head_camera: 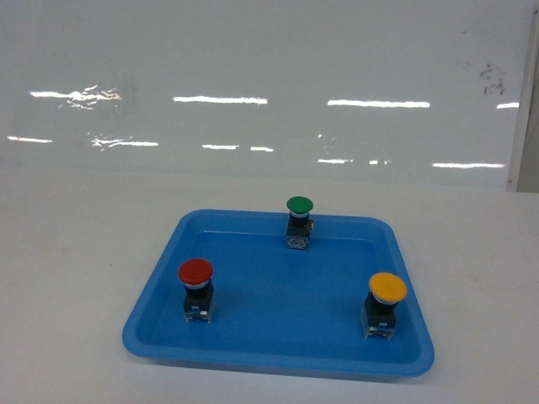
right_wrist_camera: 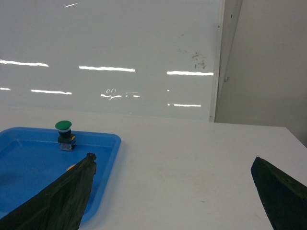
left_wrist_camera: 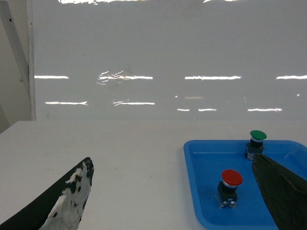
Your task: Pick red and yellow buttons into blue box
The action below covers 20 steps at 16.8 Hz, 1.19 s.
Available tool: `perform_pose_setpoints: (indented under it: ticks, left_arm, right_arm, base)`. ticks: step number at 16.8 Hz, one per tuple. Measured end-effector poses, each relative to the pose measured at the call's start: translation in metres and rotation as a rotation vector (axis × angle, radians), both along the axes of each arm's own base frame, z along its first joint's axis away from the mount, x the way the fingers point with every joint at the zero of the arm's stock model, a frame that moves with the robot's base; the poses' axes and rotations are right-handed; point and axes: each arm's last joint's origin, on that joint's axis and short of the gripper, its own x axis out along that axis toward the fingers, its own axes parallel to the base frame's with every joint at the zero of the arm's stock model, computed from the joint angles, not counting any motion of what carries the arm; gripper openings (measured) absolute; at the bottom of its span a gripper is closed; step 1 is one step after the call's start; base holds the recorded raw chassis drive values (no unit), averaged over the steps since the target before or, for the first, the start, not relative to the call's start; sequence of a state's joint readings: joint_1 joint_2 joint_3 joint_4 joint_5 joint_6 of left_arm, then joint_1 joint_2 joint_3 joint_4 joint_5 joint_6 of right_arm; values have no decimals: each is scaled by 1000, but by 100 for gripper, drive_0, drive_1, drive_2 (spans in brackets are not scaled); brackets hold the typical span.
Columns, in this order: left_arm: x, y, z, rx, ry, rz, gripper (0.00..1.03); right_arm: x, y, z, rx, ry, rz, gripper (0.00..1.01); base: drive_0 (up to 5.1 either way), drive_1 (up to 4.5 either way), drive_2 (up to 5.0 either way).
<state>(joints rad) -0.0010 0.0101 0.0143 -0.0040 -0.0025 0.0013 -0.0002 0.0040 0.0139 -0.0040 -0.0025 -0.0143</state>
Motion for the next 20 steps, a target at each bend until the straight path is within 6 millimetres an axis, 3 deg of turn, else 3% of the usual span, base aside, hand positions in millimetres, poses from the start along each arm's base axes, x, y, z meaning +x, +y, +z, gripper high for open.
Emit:
perform_pose_setpoints:
  ticks: [16,20]
  left_arm:
    - [0,0,0,0,-2,0,98]
    - [12,-4,5,9,27,-48,98]
  right_arm:
    - [0,0,0,0,-1,0,98]
    - [10,-4,3,2,25,-4,98]
  base:
    - [0,0,0]
    - [0,0,0]
